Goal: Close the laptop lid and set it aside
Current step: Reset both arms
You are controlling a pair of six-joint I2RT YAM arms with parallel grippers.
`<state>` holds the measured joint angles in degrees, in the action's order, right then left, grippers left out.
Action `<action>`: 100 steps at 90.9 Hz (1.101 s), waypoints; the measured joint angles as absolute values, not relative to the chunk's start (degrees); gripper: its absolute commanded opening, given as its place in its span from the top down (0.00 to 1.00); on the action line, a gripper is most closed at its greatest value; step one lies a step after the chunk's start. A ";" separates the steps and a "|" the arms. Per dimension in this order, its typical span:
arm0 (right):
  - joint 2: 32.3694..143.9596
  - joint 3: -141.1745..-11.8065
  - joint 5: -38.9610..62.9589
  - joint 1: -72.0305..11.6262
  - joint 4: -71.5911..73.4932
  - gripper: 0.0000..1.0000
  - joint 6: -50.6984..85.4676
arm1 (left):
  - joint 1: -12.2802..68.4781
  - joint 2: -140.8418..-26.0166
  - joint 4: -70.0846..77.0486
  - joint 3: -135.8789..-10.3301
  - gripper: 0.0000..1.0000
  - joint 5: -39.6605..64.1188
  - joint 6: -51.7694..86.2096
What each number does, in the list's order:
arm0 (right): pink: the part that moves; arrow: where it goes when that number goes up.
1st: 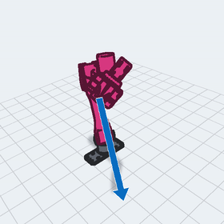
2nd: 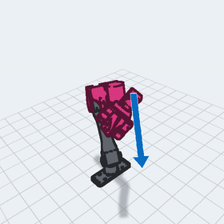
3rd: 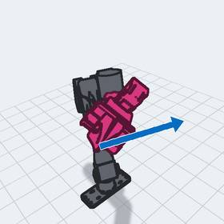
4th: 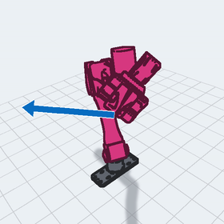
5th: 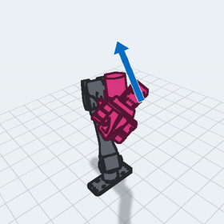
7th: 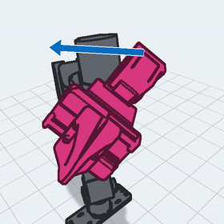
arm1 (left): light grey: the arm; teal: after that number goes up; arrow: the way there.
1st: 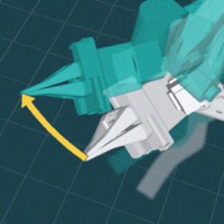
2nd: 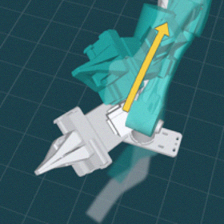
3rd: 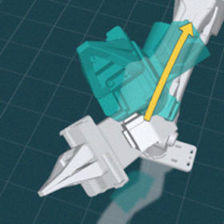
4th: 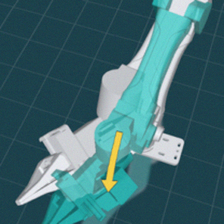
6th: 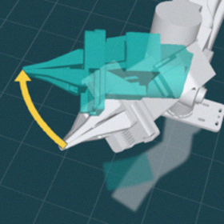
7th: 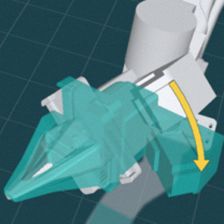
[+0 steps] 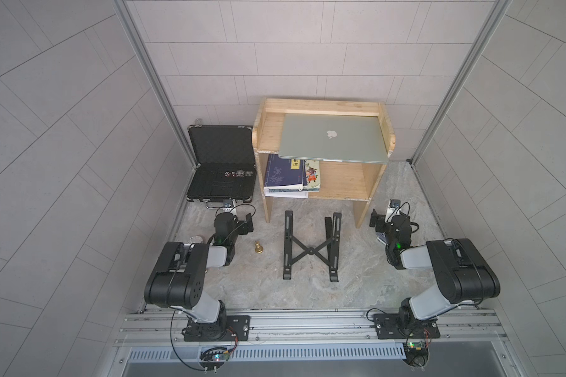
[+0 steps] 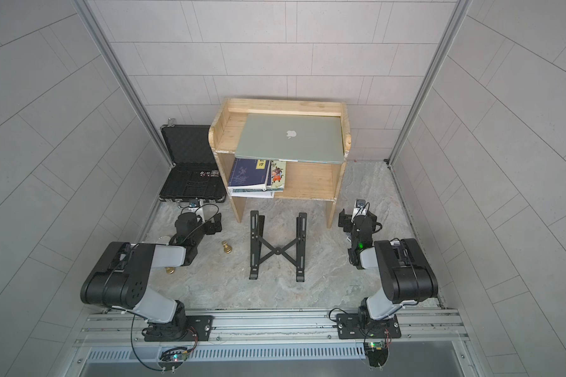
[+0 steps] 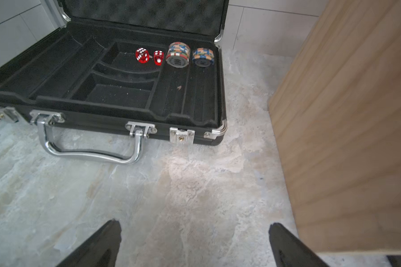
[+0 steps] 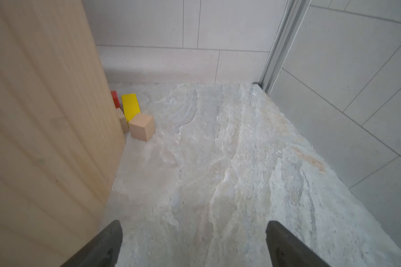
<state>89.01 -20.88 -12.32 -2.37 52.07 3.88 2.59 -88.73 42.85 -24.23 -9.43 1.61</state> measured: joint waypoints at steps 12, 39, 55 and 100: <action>88.82 -22.04 -12.23 -2.11 51.00 0.00 3.92 | 1.98 -88.71 42.92 -25.45 0.00 -8.58 1.63; 88.82 -22.06 -12.21 -2.11 49.54 0.00 4.05 | 2.00 -88.62 42.22 -25.45 0.00 -7.92 1.61; 88.82 -22.06 -12.16 -2.07 49.45 0.00 4.05 | 2.76 -88.60 42.19 -25.45 0.00 -9.02 1.43; 88.82 -22.06 -11.57 -1.85 49.25 0.00 4.05 | 3.40 -88.60 42.19 -25.45 0.00 -10.57 0.99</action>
<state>88.82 -22.06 -11.57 -1.85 49.25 4.05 3.40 -88.60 42.19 -25.45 -10.57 0.99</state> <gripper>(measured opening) 0.999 0.999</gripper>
